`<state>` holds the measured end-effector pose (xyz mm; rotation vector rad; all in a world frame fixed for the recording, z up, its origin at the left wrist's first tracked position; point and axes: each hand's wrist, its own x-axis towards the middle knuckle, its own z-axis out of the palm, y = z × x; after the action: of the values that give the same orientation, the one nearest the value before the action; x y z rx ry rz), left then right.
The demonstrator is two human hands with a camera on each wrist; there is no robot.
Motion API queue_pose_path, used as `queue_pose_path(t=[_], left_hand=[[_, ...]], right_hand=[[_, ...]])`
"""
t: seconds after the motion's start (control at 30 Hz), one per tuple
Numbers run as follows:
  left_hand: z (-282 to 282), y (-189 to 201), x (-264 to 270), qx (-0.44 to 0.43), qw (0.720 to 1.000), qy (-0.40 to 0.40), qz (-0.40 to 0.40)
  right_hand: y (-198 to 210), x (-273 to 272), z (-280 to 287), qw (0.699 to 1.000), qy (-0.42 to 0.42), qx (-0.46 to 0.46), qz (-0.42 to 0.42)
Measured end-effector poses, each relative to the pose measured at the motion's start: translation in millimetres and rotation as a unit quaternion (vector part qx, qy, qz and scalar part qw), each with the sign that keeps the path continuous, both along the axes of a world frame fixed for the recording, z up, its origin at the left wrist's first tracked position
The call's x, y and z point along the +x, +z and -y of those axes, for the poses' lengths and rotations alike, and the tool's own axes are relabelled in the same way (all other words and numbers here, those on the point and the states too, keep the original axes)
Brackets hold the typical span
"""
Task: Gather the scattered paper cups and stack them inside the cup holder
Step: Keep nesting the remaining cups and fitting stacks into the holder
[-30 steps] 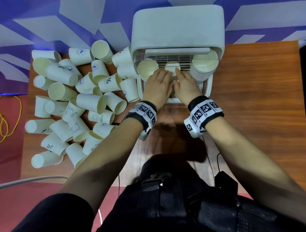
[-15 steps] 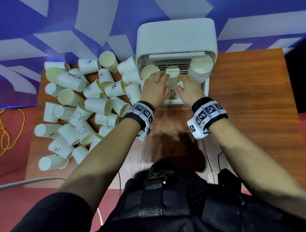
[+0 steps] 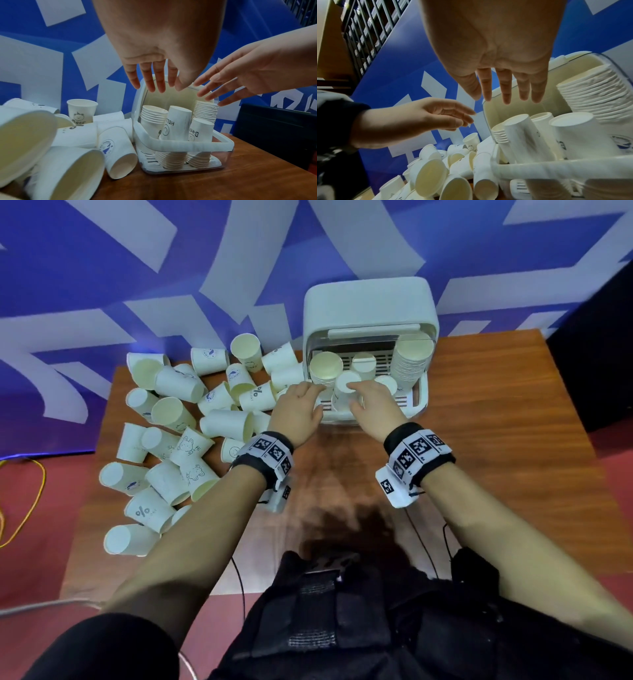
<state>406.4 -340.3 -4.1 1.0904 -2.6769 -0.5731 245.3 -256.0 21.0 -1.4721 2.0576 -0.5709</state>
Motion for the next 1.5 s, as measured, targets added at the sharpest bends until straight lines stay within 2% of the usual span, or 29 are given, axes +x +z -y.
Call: queue_pose_path(t=[0.13,0.33,0.63,0.9,1.07,1.27,1.5], left_hand=[[0.3,-0.2,30.0,0.004,1.0,0.023,-0.011],[-5.8,-4.8,75.4,0.023,0.996,0.088,0.011],[-16.9,-12.7,131.7,0.045,0.985,0.163,0.039],[-29.3,-39.8,173.7,0.137,0.967,0.197,0.084],[-36.7,-55.9,182.4,0.178,0.95,0.229,0.119],[-37.3,-65.0,179.0,0.163,0.949,0.209,0.173],[-43.7,-79.4,176.5,0.183,0.955,0.175,0.157]], right_hand=[[0.2,27.0,2.0,1.0,0.023,0.014,0.001],[3.0,66.1,11.3,0.997,0.074,0.021,0.02],[-10.4,115.1,27.2,0.985,0.15,0.082,0.029],[-36.2,153.1,32.1,0.971,0.193,0.138,0.044],[-49.8,165.3,36.7,0.962,0.203,0.18,0.037],[-67.5,170.9,37.5,0.951,0.21,0.226,0.014],[-79.1,172.0,33.2,0.939,0.226,0.259,0.012]])
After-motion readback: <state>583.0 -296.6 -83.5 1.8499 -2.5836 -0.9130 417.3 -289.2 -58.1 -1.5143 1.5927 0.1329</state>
